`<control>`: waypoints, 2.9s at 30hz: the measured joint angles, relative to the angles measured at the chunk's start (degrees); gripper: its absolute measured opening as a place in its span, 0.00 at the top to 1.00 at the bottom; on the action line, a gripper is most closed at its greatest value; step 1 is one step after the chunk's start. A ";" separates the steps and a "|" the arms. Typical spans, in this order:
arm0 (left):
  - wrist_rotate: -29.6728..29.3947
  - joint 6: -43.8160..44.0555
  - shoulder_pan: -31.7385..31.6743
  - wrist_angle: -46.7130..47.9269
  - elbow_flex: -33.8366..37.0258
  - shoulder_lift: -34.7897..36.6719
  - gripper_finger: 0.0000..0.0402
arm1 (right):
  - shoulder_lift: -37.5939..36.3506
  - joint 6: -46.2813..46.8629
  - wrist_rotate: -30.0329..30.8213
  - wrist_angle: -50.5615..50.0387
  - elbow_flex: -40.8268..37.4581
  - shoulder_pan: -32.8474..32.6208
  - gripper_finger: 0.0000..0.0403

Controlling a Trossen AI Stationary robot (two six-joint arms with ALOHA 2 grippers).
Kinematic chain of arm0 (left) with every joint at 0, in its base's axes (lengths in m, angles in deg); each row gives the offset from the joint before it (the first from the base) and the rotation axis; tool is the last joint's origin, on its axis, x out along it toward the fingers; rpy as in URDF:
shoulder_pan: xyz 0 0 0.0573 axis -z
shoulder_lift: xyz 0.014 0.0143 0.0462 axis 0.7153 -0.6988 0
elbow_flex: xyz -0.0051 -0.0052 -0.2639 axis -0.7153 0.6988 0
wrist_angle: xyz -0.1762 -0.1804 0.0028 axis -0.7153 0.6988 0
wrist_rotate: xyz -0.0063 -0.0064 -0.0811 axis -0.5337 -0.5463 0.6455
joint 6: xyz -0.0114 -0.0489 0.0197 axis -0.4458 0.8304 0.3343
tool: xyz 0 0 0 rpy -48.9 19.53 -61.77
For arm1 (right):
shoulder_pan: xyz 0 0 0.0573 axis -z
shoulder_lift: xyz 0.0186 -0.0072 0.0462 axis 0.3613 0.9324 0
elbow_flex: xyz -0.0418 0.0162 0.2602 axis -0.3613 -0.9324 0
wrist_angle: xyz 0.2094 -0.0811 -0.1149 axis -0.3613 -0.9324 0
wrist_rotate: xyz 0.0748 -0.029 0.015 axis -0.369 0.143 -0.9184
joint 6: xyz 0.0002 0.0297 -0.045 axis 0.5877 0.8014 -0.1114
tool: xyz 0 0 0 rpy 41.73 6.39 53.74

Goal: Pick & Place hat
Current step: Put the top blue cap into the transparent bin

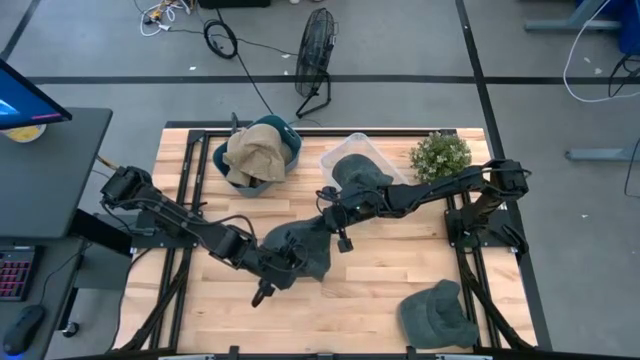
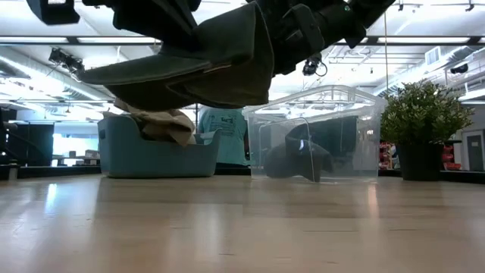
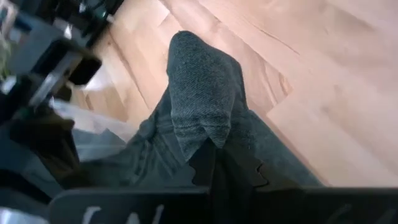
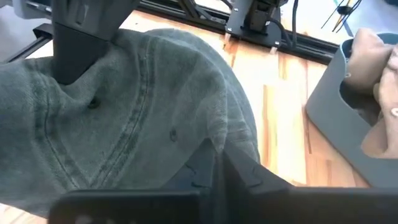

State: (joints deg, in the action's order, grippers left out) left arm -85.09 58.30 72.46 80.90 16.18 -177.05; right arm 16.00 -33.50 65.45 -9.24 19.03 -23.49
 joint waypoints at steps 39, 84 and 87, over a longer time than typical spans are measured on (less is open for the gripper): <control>-0.08 21.00 -1.60 -0.68 0.00 0.00 0.58 | -8.67 1.95 17.64 -4.96 4.42 -0.35 0.98; -0.10 22.46 -2.25 -0.59 0.00 0.02 0.58 | -29.78 28.22 48.15 -37.82 3.08 6.40 0.98; -0.10 22.43 -2.62 -0.59 -0.01 0.02 0.58 | -29.78 32.74 46.18 -42.25 3.08 6.40 0.98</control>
State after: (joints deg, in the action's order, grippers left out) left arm -85.19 80.73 69.84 80.31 16.18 -177.02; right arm -13.78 -0.77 111.62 -51.50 22.11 -17.08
